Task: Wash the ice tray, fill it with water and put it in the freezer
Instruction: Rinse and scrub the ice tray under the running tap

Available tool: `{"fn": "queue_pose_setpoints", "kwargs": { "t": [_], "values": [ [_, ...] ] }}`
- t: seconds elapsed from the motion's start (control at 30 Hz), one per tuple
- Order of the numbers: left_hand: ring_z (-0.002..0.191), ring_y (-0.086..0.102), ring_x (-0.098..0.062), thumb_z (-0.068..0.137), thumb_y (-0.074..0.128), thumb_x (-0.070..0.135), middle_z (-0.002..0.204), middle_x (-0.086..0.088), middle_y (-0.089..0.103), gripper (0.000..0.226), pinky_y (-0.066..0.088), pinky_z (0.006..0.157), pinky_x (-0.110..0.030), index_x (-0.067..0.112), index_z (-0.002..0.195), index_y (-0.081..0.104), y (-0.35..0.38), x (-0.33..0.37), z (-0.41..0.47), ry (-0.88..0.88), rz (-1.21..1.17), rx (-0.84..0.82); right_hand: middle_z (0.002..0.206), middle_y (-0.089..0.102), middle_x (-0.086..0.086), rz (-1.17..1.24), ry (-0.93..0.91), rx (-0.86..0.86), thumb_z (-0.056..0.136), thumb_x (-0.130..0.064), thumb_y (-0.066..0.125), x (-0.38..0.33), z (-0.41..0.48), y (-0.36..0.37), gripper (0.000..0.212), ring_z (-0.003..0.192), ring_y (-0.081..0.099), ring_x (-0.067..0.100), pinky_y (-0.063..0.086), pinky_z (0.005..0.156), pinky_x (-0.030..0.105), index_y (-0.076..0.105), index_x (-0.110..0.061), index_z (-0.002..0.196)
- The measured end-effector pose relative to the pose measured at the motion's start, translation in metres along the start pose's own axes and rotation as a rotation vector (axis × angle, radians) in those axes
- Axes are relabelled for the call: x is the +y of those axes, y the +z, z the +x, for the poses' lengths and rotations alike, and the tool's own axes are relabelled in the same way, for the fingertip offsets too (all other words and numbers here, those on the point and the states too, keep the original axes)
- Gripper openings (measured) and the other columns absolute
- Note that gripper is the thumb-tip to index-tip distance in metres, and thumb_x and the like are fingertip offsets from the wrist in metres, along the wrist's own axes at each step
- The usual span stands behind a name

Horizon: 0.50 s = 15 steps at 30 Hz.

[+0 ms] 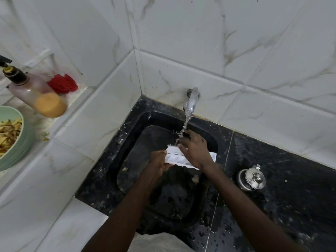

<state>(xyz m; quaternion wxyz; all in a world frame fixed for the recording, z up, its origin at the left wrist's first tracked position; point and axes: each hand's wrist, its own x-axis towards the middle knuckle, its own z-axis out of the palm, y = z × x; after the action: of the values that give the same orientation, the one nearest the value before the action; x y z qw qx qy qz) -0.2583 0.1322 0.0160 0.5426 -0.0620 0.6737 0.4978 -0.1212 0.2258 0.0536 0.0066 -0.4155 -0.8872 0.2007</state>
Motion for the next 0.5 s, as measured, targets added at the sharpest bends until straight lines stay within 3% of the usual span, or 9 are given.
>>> {"fn": "queue_pose_setpoints", "kwargs": {
  "t": [0.07, 0.2, 0.33, 0.5],
  "values": [
    [0.089, 0.063, -0.033, 0.105, 0.052, 0.005, 0.121, -0.023, 0.057, 0.025, 0.059, 0.043, -0.033, -0.007, 0.127, 0.057, -0.003, -0.005, 0.002, -0.062, -0.037, -0.021, 0.159, 0.040, 0.010, 0.018, 0.080, 0.031, 0.106, -0.036, 0.050, 0.004, 0.000, -0.007, 0.036, 0.145, 0.037, 0.035, 0.029, 0.118, 0.055, 0.068, -0.023, 0.134],
    [0.088, 0.063, -0.029, 0.106, 0.050, 0.003, 0.122, -0.024, 0.058, 0.016, 0.060, 0.050, -0.036, -0.002, 0.120, 0.057, -0.004, -0.011, -0.001, -0.069, -0.101, -0.066, 0.158, 0.042, 0.011, 0.003, 0.117, -0.063, 0.105, -0.029, 0.049, 0.009, 0.003, -0.015, 0.033, 0.145, 0.036, 0.036, 0.031, 0.118, 0.055, 0.072, -0.026, 0.128],
    [0.099, 0.062, -0.033, 0.105, 0.052, 0.006, 0.119, -0.020, 0.061, 0.010, 0.054, 0.062, -0.043, 0.010, 0.104, 0.062, 0.006, -0.008, -0.005, -0.048, -0.154, -0.088, 0.167, 0.029, 0.006, -0.046, 0.052, -0.144, 0.107, -0.037, 0.045, 0.010, 0.002, -0.009, 0.037, 0.153, 0.023, 0.034, 0.018, 0.124, 0.052, 0.067, -0.033, 0.136],
    [0.097, 0.066, -0.031, 0.106, 0.055, 0.010, 0.126, -0.017, 0.067, 0.018, 0.057, 0.060, -0.037, 0.011, 0.120, 0.065, 0.013, 0.002, -0.003, 0.111, -0.181, -0.054, 0.171, 0.020, 0.006, -0.097, -0.070, -0.078, 0.109, -0.047, 0.040, 0.005, -0.006, 0.009, 0.041, 0.158, 0.016, 0.031, 0.010, 0.127, 0.057, 0.067, -0.032, 0.135]
  ]
}}
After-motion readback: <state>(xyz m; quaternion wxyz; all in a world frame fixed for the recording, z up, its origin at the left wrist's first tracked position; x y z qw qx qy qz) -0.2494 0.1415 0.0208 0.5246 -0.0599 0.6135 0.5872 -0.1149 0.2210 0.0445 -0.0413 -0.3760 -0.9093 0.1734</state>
